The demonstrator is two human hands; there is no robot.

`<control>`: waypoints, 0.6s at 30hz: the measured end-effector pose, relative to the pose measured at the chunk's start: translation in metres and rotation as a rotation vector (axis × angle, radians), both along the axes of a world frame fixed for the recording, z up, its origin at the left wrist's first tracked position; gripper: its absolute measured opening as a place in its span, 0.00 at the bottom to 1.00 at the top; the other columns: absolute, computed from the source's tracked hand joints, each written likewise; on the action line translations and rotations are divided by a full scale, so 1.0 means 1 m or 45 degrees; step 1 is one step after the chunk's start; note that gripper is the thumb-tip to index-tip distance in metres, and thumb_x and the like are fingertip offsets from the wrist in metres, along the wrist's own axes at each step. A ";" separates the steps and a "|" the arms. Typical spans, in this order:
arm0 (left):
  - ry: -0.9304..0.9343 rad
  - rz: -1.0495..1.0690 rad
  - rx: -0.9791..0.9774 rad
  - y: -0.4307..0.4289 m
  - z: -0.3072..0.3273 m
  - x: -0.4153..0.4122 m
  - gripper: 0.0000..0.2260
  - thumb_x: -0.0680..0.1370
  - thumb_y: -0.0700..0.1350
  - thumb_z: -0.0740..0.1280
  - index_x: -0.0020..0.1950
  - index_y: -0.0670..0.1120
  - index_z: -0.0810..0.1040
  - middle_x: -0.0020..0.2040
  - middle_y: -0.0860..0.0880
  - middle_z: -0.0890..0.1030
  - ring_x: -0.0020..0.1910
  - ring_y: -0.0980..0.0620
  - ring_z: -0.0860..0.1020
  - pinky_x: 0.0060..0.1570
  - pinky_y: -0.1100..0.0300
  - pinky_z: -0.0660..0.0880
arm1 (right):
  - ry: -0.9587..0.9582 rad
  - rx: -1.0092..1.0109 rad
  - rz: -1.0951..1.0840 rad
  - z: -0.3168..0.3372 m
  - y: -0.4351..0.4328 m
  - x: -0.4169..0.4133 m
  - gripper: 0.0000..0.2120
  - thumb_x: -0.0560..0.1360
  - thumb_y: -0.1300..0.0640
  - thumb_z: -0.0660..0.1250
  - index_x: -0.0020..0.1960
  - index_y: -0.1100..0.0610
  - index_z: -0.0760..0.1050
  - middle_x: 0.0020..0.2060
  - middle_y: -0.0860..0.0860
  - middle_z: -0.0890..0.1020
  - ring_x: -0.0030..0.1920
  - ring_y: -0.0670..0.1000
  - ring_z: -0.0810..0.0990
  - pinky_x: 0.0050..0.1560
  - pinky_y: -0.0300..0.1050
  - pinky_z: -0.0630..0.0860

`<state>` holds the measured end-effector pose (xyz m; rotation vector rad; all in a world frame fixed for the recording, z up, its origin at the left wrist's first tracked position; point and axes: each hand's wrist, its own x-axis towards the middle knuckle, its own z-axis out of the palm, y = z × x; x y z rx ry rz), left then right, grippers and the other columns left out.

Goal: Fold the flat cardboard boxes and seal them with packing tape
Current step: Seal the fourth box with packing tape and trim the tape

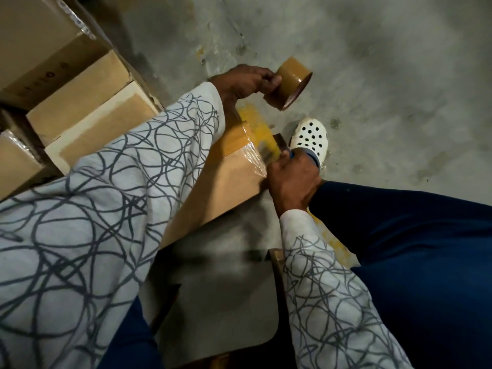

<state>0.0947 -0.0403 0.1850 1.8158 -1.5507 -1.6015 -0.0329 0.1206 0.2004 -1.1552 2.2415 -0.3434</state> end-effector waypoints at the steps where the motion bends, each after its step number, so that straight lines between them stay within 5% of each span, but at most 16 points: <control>1: 0.026 0.024 0.010 0.001 0.002 0.002 0.13 0.79 0.49 0.70 0.62 0.46 0.81 0.52 0.50 0.80 0.50 0.58 0.76 0.50 0.69 0.69 | -0.042 0.002 -0.068 -0.002 -0.002 -0.001 0.15 0.82 0.52 0.58 0.60 0.59 0.77 0.55 0.60 0.81 0.57 0.62 0.79 0.53 0.48 0.72; 3: 0.068 0.032 0.021 0.004 0.003 0.004 0.12 0.78 0.47 0.70 0.60 0.45 0.82 0.50 0.49 0.80 0.50 0.56 0.75 0.52 0.66 0.68 | -0.176 -0.004 -0.259 -0.006 -0.005 0.001 0.19 0.80 0.47 0.56 0.60 0.58 0.77 0.55 0.60 0.81 0.56 0.62 0.79 0.52 0.45 0.69; 7: 0.320 0.326 -0.002 0.017 0.019 0.005 0.10 0.75 0.50 0.73 0.54 0.48 0.83 0.46 0.52 0.83 0.48 0.55 0.79 0.50 0.61 0.69 | -0.479 -0.116 -0.494 -0.035 -0.009 -0.009 0.37 0.62 0.34 0.47 0.57 0.56 0.77 0.51 0.60 0.81 0.51 0.66 0.81 0.57 0.66 0.77; 10: 0.482 0.565 0.016 0.038 0.045 0.007 0.13 0.75 0.56 0.72 0.57 0.53 0.82 0.51 0.55 0.84 0.52 0.54 0.79 0.50 0.54 0.66 | -0.853 -0.144 -0.470 0.023 -0.016 0.000 0.32 0.68 0.36 0.51 0.54 0.62 0.74 0.45 0.62 0.80 0.46 0.64 0.81 0.54 0.66 0.78; 13: 0.599 0.773 0.013 0.074 0.081 0.011 0.15 0.73 0.60 0.72 0.56 0.54 0.82 0.56 0.54 0.83 0.56 0.52 0.77 0.49 0.53 0.67 | -1.297 -0.205 -0.669 0.074 -0.018 0.011 0.22 0.81 0.39 0.59 0.53 0.58 0.75 0.40 0.52 0.78 0.41 0.51 0.82 0.48 0.52 0.83; 15: 0.624 0.899 0.022 0.103 0.101 0.011 0.17 0.69 0.61 0.73 0.54 0.55 0.83 0.56 0.55 0.83 0.55 0.51 0.75 0.49 0.54 0.67 | -1.533 -0.195 -0.616 0.087 -0.014 0.022 0.17 0.79 0.45 0.68 0.54 0.60 0.74 0.48 0.55 0.80 0.51 0.53 0.84 0.51 0.50 0.83; 18: 0.604 1.039 0.020 0.159 0.123 0.015 0.17 0.71 0.59 0.74 0.56 0.54 0.84 0.52 0.56 0.82 0.55 0.52 0.74 0.51 0.53 0.68 | -1.776 -0.190 -0.659 0.109 0.006 0.039 0.21 0.73 0.64 0.75 0.57 0.59 0.66 0.42 0.58 0.80 0.46 0.58 0.84 0.43 0.45 0.84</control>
